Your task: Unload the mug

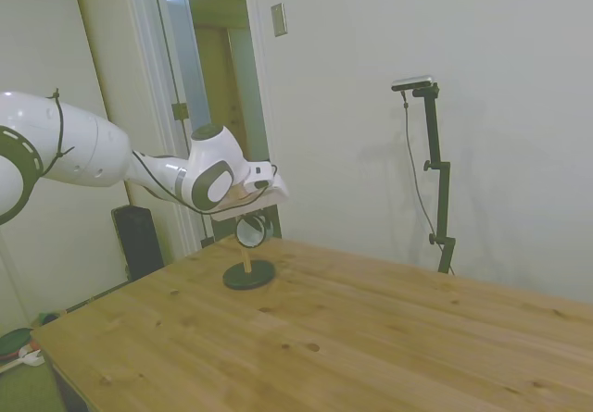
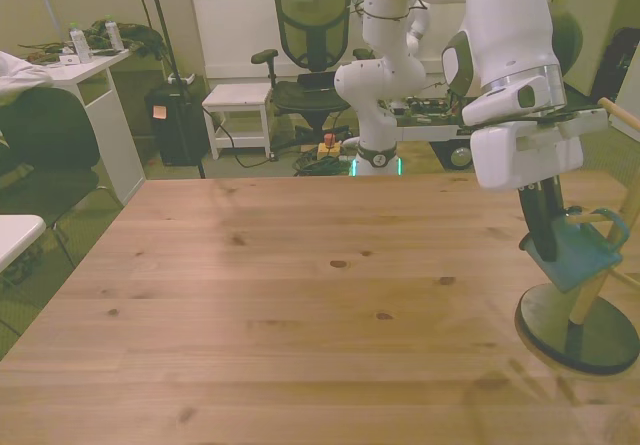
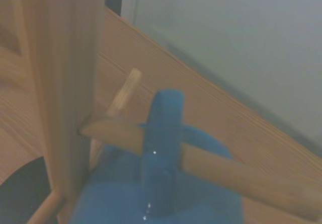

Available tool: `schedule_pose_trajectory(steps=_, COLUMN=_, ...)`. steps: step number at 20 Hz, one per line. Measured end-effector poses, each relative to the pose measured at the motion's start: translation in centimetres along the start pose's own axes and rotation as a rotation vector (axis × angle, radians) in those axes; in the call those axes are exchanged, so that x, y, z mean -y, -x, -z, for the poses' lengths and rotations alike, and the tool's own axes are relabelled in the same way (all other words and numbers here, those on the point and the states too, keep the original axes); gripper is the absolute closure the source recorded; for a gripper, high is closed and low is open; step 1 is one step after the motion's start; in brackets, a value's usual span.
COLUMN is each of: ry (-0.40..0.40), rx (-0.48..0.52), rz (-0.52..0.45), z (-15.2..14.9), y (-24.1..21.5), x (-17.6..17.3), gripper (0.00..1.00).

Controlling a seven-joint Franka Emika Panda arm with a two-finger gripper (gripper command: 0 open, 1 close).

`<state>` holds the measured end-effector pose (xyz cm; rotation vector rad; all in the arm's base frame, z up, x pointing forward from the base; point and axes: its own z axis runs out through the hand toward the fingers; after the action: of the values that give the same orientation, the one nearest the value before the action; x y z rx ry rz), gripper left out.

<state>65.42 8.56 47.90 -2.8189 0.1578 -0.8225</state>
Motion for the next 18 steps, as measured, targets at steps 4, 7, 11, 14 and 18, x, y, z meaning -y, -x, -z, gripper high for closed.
schedule_pose_trajectory(steps=4, ry=0.000, rx=0.002, rz=0.001, z=0.11, y=-0.13, x=-0.01, gripper=1.00)
schedule_pose_trajectory(steps=7, ry=0.000, rx=0.004, rz=0.003, z=0.10, y=-0.12, x=-0.05, gripper=1.00)
schedule_pose_trajectory(steps=11, ry=-0.003, rx=0.004, rz=0.000, z=0.10, y=-0.14, x=-0.13, gripper=1.00)
schedule_pose_trajectory(steps=14, ry=-0.015, rx=0.004, rz=-0.008, z=0.15, y=-0.19, x=-0.28, gripper=1.00)
schedule_pose_trajectory(steps=18, ry=-0.019, rx=-0.003, rz=-0.011, z=0.59, y=-0.39, x=-0.28, gripper=1.00)
